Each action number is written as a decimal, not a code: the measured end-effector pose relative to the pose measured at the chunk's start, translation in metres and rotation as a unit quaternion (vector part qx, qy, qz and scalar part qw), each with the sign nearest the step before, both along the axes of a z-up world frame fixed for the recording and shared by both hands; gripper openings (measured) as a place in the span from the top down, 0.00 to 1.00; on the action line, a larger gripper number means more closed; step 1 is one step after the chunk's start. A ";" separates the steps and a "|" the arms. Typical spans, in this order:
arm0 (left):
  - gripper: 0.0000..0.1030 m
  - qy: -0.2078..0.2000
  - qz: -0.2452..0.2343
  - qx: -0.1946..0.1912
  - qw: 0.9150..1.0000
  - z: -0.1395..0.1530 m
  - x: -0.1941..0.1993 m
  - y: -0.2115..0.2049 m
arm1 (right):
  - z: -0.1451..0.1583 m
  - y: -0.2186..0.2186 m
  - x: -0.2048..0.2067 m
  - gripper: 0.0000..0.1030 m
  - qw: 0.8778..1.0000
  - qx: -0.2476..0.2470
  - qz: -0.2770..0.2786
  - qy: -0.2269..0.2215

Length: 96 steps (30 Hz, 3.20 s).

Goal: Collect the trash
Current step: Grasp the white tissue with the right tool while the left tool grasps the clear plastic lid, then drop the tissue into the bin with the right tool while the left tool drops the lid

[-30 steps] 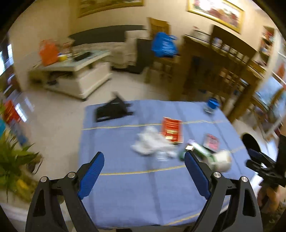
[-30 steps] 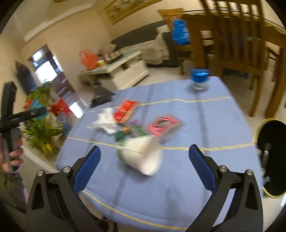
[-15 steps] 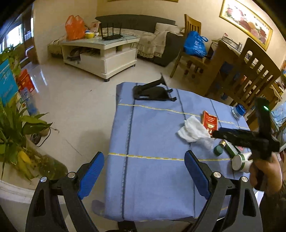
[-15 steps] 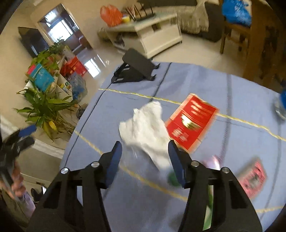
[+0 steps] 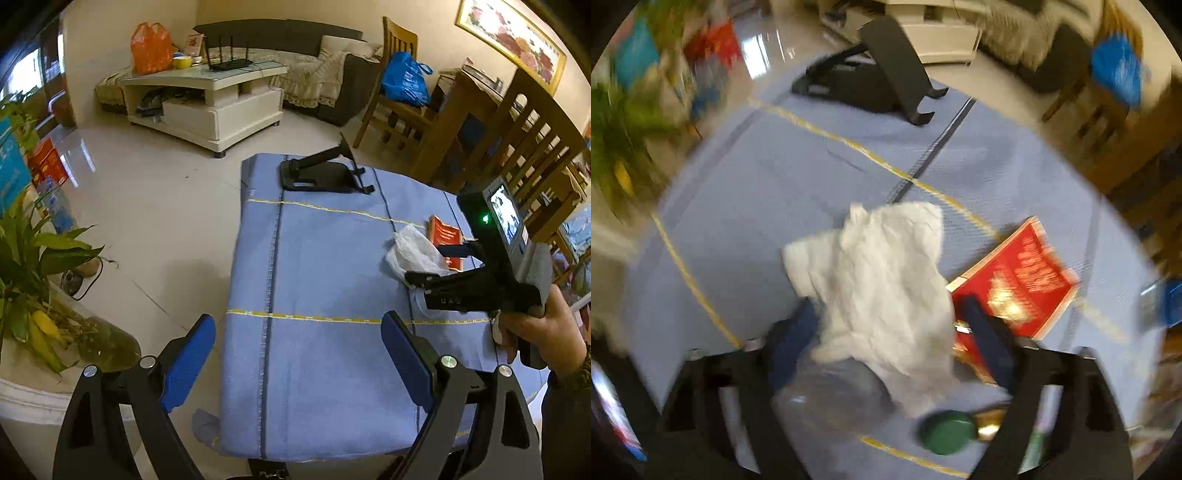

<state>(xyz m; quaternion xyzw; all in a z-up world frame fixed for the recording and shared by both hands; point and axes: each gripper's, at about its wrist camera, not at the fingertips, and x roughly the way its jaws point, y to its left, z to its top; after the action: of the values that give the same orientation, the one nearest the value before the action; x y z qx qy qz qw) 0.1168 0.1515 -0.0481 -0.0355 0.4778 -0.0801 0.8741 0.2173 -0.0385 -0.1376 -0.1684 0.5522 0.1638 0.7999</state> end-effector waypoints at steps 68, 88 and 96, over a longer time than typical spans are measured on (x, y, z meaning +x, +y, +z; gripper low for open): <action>0.68 0.018 -0.329 -0.004 0.944 0.016 -0.070 -0.393 | 0.020 -0.537 -0.301 0.84 0.800 0.295 -0.475 -0.216; 0.66 0.027 -0.422 0.035 0.905 -0.026 -0.083 -0.558 | -0.024 -0.615 -0.388 0.17 0.737 0.298 -0.566 -0.219; 0.29 -0.020 -0.436 0.054 0.898 -0.025 -0.092 -0.592 | -0.031 -0.625 -0.405 0.17 0.731 0.300 -0.573 -0.216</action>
<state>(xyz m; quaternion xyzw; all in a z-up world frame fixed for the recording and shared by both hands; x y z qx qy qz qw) 0.0252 -0.4409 -0.0728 0.2249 0.4315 -0.4279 0.7617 -0.1874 -0.6631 -0.1691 0.3979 0.2788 -0.2094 0.8486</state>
